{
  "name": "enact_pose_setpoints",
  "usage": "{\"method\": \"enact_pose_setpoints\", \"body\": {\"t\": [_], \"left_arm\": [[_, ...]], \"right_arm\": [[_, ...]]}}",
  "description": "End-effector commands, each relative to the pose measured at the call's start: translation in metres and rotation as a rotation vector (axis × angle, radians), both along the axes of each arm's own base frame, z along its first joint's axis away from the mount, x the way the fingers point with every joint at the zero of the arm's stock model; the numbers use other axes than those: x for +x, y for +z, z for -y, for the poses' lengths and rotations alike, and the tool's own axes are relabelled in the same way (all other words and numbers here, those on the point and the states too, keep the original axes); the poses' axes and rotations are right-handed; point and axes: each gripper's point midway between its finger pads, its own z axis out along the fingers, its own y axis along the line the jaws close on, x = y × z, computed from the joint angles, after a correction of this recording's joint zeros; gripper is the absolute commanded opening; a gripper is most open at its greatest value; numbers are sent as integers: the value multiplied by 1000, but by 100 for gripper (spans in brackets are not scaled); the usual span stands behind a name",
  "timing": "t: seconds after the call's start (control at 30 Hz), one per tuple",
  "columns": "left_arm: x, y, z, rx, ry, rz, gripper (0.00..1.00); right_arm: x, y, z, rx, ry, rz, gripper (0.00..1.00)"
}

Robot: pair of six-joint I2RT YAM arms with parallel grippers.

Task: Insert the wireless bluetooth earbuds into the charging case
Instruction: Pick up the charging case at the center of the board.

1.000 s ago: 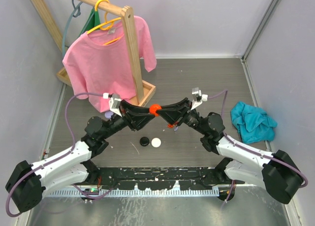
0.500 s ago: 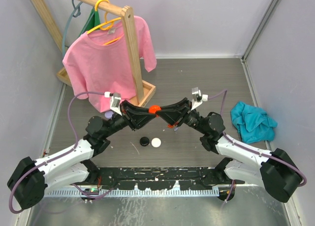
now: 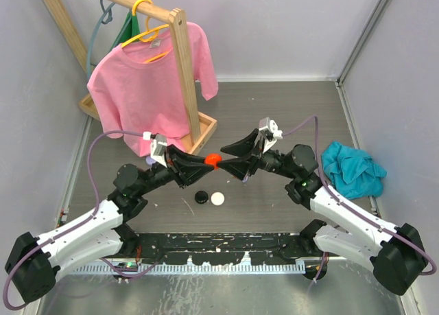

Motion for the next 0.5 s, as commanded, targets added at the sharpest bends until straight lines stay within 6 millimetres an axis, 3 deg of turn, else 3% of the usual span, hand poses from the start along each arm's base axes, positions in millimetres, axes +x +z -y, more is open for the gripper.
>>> {"method": "enact_pose_setpoints", "body": {"t": [0.0, 0.23, 0.47], "left_arm": [[-11, 6, 1, 75, -46, 83, 1], [-19, 2, 3, 143, -91, 122, 0], [-22, 2, 6, 162, -122, 132, 1]], "right_arm": [[-18, 16, 0, -87, 97, 123, 63], [-25, 16, -4, -196, 179, 127, 63], [-25, 5, -9, -244, 225, 89, 54]]}}
